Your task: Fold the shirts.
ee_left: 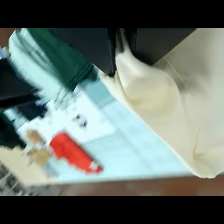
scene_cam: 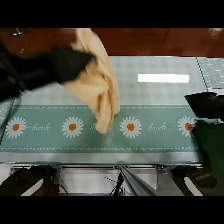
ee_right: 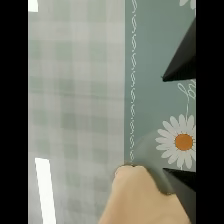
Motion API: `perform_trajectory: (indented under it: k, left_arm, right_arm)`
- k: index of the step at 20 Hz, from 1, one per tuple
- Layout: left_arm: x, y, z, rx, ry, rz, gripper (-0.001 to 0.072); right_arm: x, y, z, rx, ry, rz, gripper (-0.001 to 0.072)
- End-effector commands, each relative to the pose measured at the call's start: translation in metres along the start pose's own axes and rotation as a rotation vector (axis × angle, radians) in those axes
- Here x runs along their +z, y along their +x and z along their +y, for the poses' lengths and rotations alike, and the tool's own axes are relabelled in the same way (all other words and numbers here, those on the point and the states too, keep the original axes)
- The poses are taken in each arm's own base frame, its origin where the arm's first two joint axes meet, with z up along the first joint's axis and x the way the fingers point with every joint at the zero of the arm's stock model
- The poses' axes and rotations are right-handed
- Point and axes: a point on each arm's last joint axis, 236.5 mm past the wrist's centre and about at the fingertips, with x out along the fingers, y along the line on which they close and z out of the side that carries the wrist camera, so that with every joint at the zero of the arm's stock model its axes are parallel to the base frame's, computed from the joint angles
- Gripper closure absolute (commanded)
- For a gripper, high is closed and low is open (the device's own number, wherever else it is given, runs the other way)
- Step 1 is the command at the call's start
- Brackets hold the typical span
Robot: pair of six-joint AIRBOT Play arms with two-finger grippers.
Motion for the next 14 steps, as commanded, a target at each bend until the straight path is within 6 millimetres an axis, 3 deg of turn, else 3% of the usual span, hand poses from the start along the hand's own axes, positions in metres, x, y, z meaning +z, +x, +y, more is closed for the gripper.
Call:
perform_trajectory:
  k: [1,4,6,7,8,9,11,13,14]
  left_arm:
    - [-0.105,0.011,0.075,0.116,-0.116,0.199,0.0674]
    - [-0.181,-0.024,0.158,0.321,-0.131,0.431,0.0674]
    - [-0.228,-0.049,0.189,0.393,-0.226,0.563,0.0672]
    - [-0.243,-0.056,0.198,0.414,-0.285,0.593,0.0612]
    - [-0.251,-0.059,0.202,0.425,-0.320,0.609,0.0336]
    - [-0.252,-0.060,0.204,0.427,-0.330,0.617,0.0018]
    - [-0.231,-0.060,0.206,0.435,-0.299,0.594,0.0006]
    - [-0.186,-0.073,0.211,0.479,-0.285,0.550,0.0007]
    - [-0.161,-0.087,0.215,0.515,-0.301,0.520,0.0007]
  right_arm:
    - [-0.021,0.016,-0.011,-0.029,0.015,0.061,0.0091]
    - [-0.061,0.045,-0.022,-0.049,0.057,0.172,0.0091]
    - [-0.092,0.069,-0.025,-0.037,0.112,0.237,0.0091]
    - [-0.102,0.080,-0.022,-0.014,0.144,0.253,0.0091]
    - [-0.112,0.093,-0.018,0.014,0.183,0.269,0.0091]
    - [-0.118,0.104,-0.013,0.041,0.219,0.282,0.0091]
    - [-0.113,0.121,-0.004,0.085,0.216,0.279,0.0091]
    - [-0.079,0.116,-0.015,0.057,0.145,0.245,0.0091]
    - [-0.050,0.104,-0.031,0.012,0.141,0.203,0.0090]
